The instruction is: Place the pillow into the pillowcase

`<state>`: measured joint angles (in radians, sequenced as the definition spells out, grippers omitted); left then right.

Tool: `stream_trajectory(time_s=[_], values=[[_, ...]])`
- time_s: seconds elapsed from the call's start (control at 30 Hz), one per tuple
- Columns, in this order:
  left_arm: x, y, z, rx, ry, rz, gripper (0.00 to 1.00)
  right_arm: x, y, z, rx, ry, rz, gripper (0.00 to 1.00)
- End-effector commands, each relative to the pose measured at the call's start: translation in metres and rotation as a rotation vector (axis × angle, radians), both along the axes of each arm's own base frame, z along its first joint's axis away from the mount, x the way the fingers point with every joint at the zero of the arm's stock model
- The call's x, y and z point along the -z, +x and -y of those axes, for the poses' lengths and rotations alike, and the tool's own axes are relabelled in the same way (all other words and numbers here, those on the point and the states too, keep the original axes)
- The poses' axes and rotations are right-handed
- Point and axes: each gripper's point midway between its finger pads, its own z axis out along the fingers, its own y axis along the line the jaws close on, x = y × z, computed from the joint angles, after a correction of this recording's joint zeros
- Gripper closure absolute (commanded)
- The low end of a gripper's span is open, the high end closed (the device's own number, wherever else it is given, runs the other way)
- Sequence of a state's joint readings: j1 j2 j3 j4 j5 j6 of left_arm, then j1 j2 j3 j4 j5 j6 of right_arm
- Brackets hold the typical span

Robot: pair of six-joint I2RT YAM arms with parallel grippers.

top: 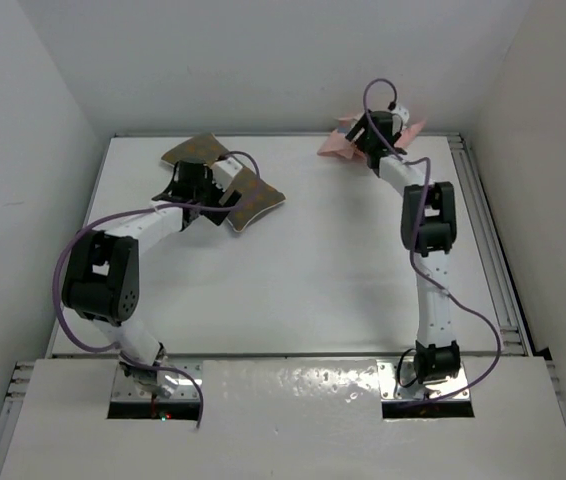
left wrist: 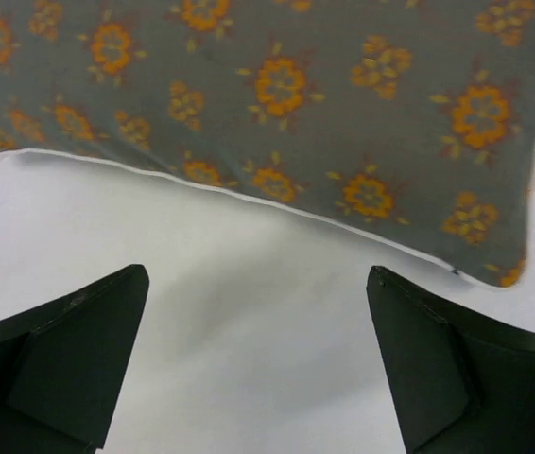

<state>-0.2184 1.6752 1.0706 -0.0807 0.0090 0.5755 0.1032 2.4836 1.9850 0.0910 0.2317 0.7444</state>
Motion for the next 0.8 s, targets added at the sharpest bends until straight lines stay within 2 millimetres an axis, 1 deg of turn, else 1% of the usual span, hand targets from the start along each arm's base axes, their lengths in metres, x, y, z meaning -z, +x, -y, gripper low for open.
stream_trajectory(time_s=[0.0,0.03,0.07,0.1,0.13,0.17,0.2,0.23,0.27,0.3,0.33,0.37,0.4,0.43,0.47,0.5,0.53,0.57,0.6,0.63,0.67,0.7,0.73,0.77], values=[[-0.057,0.029,-0.007,-0.068,-0.026,0.151,0.0,-0.028,0.043,-0.002,0.156,0.185,0.204,0.26],[-0.059,0.031,-0.005,-0.067,-0.036,0.155,0.0,-0.02,0.048,-0.005,0.177,0.24,0.217,0.3],[-0.06,0.032,-0.004,-0.063,-0.041,0.157,0.0,-0.011,0.052,-0.009,0.187,0.263,0.221,0.31],[-0.058,0.033,-0.002,-0.052,-0.05,0.151,0.0,0.004,0.056,-0.014,0.193,0.286,0.231,0.32],[-0.056,0.034,-0.001,-0.044,-0.047,0.146,0.0,0.01,0.057,-0.016,0.208,0.329,0.244,0.36],[-0.055,0.035,-0.002,-0.041,-0.044,0.145,0.0,0.014,0.057,-0.023,0.202,0.349,0.262,0.42],[-0.049,0.035,-0.003,-0.043,-0.04,0.137,0.0,0.02,0.057,-0.026,0.199,0.362,0.264,0.53],[-0.045,0.035,-0.003,-0.041,-0.035,0.132,0.0,0.022,0.056,-0.029,0.192,0.352,0.262,0.82],[-0.044,0.037,-0.006,-0.048,-0.033,0.132,0.0,0.026,0.053,-0.034,0.173,0.338,0.248,0.98],[-0.043,0.038,-0.006,-0.049,-0.034,0.129,0.0,0.006,0.051,-0.034,0.147,0.297,0.262,1.0],[-0.046,0.04,-0.006,-0.055,-0.042,0.135,0.0,-0.008,0.046,-0.036,0.119,0.264,0.272,1.0],[-0.051,0.042,-0.009,-0.064,-0.05,0.15,0.0,-0.001,0.032,-0.044,0.057,0.231,0.268,1.0],[-0.053,0.042,-0.01,-0.071,-0.056,0.154,0.01,-0.062,0.024,-0.045,-0.004,0.15,0.357,1.0],[-0.062,0.048,-0.005,-0.045,-0.085,0.189,0.01,-0.093,0.014,-0.051,-0.053,0.109,0.426,1.0],[-0.062,0.048,-0.004,-0.032,-0.093,0.185,0.01,-0.077,-0.008,-0.057,-0.136,0.009,0.374,1.0],[-0.064,0.049,-0.001,0.001,-0.083,0.186,0.01,-0.098,-0.021,-0.059,-0.165,-0.027,0.398,1.0],[-0.056,0.043,0.003,0.028,-0.09,0.146,0.01,-0.165,-0.044,-0.06,-0.182,-0.055,0.505,1.0],[-0.055,0.042,0.003,0.031,-0.09,0.141,0.02,-0.138,-0.069,-0.056,-0.206,-0.115,0.436,1.0],[-0.053,0.04,0.005,0.028,-0.112,0.13,0.02,-0.151,-0.086,-0.052,-0.212,-0.13,0.452,1.0],[-0.055,0.04,0.008,0.031,-0.135,0.131,0.02,-0.171,-0.12,-0.044,-0.216,-0.153,0.467,1.0],[-0.06,0.038,0.011,0.038,-0.152,0.139,0.0,-0.178,-0.136,-0.037,-0.225,-0.21,0.465,1.0],[-0.061,0.035,0.015,0.045,-0.177,0.136,0.0,-0.183,-0.152,-0.035,-0.237,-0.24,0.453,1.0],[-0.065,0.032,0.025,0.083,-0.2,0.143,0.0,-0.192,-0.18,-0.031,-0.254,-0.282,0.421,1.0],[-0.074,0.027,0.031,0.112,-0.208,0.161,0.0,-0.194,-0.193,-0.029,-0.278,-0.359,0.396,1.0]])
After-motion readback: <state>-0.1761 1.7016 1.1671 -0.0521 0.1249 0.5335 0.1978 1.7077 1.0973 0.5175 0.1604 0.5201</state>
